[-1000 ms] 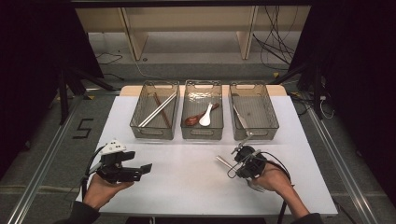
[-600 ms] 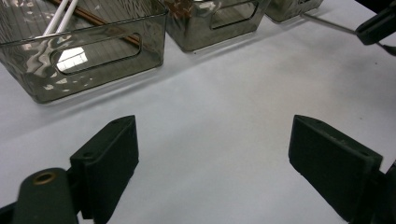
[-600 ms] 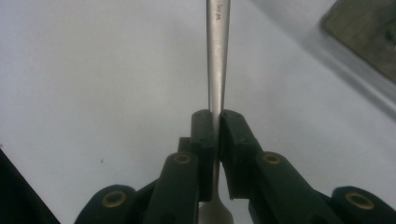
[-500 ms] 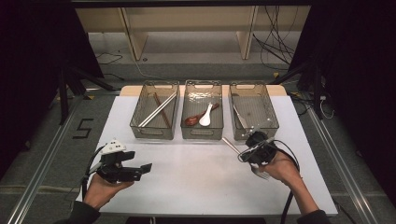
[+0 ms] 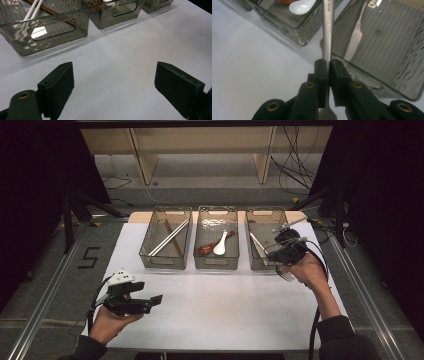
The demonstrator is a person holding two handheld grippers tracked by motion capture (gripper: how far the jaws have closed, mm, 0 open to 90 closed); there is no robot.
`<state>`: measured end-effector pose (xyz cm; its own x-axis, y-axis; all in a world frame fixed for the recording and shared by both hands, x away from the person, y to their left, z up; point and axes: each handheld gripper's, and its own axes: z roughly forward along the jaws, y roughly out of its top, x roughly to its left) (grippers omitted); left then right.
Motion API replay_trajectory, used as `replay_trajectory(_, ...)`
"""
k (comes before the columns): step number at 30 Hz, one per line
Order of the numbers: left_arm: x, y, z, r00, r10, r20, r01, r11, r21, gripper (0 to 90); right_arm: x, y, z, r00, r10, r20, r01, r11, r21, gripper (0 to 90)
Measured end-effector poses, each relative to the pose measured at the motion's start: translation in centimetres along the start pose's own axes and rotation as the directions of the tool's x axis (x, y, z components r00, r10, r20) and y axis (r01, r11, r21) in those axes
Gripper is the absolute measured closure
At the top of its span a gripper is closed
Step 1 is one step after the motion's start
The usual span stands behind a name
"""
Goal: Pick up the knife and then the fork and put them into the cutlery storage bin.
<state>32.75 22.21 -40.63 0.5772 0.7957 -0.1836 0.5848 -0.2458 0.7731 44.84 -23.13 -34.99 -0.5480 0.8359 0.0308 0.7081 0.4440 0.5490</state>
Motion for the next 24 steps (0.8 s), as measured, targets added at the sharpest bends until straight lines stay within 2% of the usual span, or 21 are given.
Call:
replay_trajectory(11, 0.0, 0.0, 0.0, 1.0, -0.001, 0.001, 0.001, 1.0, 0.001, 15.4, -2.4, 2.6, 1.0, 0.9965, 0.068, 0.049, -0.069, 0.998, 0.009, 84.3)
replay_trajectory(24, 0.0, 0.0, 0.0, 1.0, 0.0, 0.002, 0.0, 1.0, 0.002, 15.4, -3.8, 4.7, 1.9, 0.9896, 0.123, 0.073, -0.124, 0.992, 0.002, 84.4)
